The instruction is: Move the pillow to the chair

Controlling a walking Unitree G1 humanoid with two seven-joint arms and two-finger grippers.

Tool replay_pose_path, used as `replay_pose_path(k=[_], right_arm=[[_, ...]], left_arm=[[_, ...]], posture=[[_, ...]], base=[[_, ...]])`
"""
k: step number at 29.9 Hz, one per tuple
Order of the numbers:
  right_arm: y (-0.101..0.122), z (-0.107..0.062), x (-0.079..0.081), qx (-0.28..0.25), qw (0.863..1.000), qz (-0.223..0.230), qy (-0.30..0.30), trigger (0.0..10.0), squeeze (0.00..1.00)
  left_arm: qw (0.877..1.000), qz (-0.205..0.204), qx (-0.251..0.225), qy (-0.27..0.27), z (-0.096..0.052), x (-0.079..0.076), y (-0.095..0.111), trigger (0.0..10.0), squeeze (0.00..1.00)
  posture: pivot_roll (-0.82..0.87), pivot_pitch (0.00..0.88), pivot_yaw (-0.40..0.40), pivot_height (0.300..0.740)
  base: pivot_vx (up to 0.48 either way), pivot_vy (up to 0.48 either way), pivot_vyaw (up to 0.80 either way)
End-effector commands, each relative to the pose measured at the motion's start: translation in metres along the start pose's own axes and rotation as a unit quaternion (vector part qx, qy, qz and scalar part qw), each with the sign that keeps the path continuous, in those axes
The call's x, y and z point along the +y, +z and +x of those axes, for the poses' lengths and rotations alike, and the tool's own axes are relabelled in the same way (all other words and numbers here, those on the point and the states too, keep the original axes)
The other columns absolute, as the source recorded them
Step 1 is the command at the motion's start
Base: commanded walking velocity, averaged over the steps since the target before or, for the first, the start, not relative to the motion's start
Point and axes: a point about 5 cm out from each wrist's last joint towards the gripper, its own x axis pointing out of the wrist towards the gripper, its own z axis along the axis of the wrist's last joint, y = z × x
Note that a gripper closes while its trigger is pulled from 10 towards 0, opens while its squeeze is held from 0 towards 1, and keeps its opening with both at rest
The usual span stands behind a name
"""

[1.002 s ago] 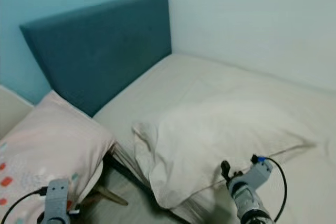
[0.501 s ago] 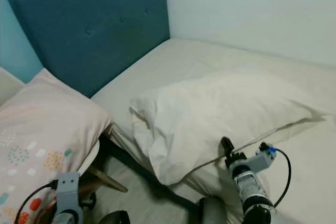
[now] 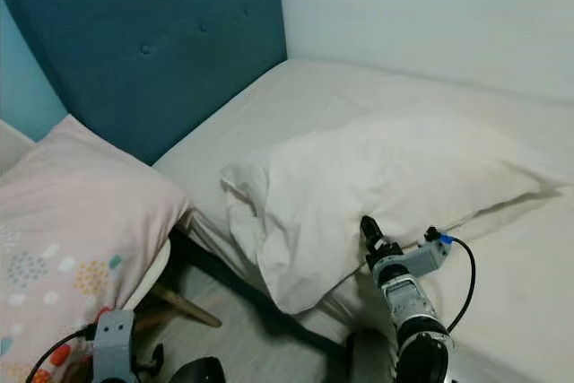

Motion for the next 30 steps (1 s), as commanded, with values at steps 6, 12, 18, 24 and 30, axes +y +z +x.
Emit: replay_pose_path(k=[6, 12, 18, 24, 30], right_arm=[[0.016, -0.001, -0.003, -0.043, 0.998, 0.041, -0.008, 10.0, 0.00], [0.023, -0.003, -0.006, -0.047, 0.998, 0.041, -0.013, 10.0, 0.00], [0.034, -0.001, 0.002, -0.082, 0.991, 0.100, 0.037, 10.0, 0.00], [0.037, 0.008, 0.019, -0.076, 0.991, 0.096, 0.060, 0.0, 0.00], [0.033, 0.017, 0.039, -0.054, 0.991, 0.077, 0.099, 0.0, 0.00]], left_arm=[[0.995, 0.052, -0.075, -0.043, -0.002, 0.004, 0.020, 10.0, 0.00], [0.989, 0.075, -0.109, -0.070, -0.011, 0.001, 0.023, 10.0, 0.00], [0.979, 0.103, -0.150, -0.095, -0.027, -0.006, 0.028, 10.0, 0.00], [0.970, 0.116, -0.193, -0.095, -0.035, -0.002, 0.047, 10.0, 0.00], [0.967, 0.111, -0.213, -0.089, -0.038, -0.002, 0.060, 10.0, 0.00]], posture=[[-0.01, 0.099, 0.106, 0.421], [0.00, 0.169, 0.109, 0.421], [0.02, 0.220, 0.112, 0.421], [0.05, 0.261, 0.114, 0.421], [0.07, 0.266, 0.114, 0.421]], base=[[0.000, 0.000, 0.00], [0.000, 0.000, 0.00], [0.000, 0.000, 0.00], [0.000, 0.000, 0.00], [0.000, 0.000, 0.00]])
